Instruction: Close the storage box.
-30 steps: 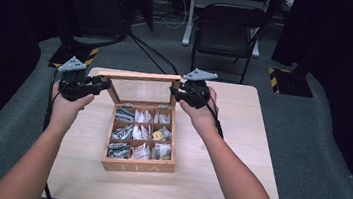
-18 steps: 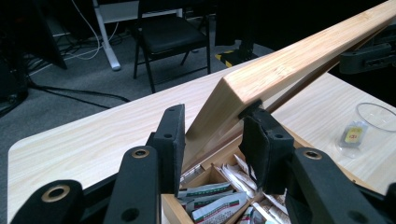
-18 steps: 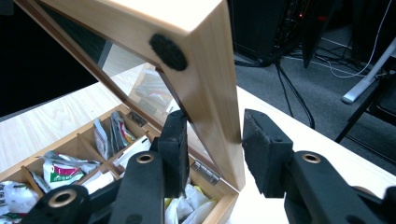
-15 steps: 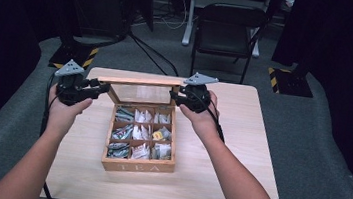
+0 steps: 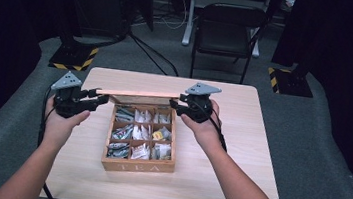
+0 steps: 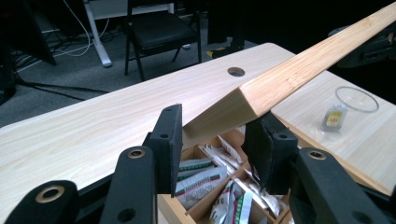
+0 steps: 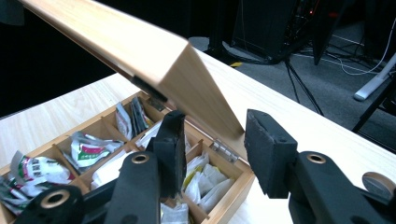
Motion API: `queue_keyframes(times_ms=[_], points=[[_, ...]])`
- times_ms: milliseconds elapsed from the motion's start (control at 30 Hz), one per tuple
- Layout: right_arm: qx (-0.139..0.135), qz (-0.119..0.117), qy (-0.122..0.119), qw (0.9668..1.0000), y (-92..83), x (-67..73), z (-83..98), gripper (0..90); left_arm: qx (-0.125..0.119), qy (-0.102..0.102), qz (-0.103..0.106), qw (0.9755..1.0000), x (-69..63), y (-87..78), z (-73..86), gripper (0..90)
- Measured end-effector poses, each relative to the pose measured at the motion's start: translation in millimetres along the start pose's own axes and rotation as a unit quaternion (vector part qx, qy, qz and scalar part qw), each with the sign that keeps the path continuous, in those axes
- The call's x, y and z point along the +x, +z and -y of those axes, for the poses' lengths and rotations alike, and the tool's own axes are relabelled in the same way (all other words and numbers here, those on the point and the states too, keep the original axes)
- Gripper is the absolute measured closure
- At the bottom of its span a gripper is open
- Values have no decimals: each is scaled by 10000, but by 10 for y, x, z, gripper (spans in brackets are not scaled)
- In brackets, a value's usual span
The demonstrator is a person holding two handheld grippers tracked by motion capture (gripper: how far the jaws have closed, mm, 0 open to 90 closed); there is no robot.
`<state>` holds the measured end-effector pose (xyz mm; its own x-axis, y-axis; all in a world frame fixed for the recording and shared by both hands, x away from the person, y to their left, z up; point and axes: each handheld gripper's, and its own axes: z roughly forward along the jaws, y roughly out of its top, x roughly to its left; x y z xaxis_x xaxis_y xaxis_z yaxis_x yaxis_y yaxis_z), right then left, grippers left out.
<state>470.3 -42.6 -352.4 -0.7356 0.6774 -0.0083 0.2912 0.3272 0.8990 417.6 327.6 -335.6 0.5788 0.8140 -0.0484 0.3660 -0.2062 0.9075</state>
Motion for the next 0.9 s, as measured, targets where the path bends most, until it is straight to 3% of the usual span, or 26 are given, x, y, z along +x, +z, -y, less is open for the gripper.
queue_keyframes(times_ms=[467,667,900], points=[[-34,-116,-54,9999,-235,208,176,562,84,66,102,9999,-139,-93,272,554],[-65,-190,-10,9998,-287,250,248,553,97,78,77,9999,-191,-114,368,551],[-1,-218,-121,9997,-328,317,338,545,96,119,77,9999,-247,-136,499,546]])
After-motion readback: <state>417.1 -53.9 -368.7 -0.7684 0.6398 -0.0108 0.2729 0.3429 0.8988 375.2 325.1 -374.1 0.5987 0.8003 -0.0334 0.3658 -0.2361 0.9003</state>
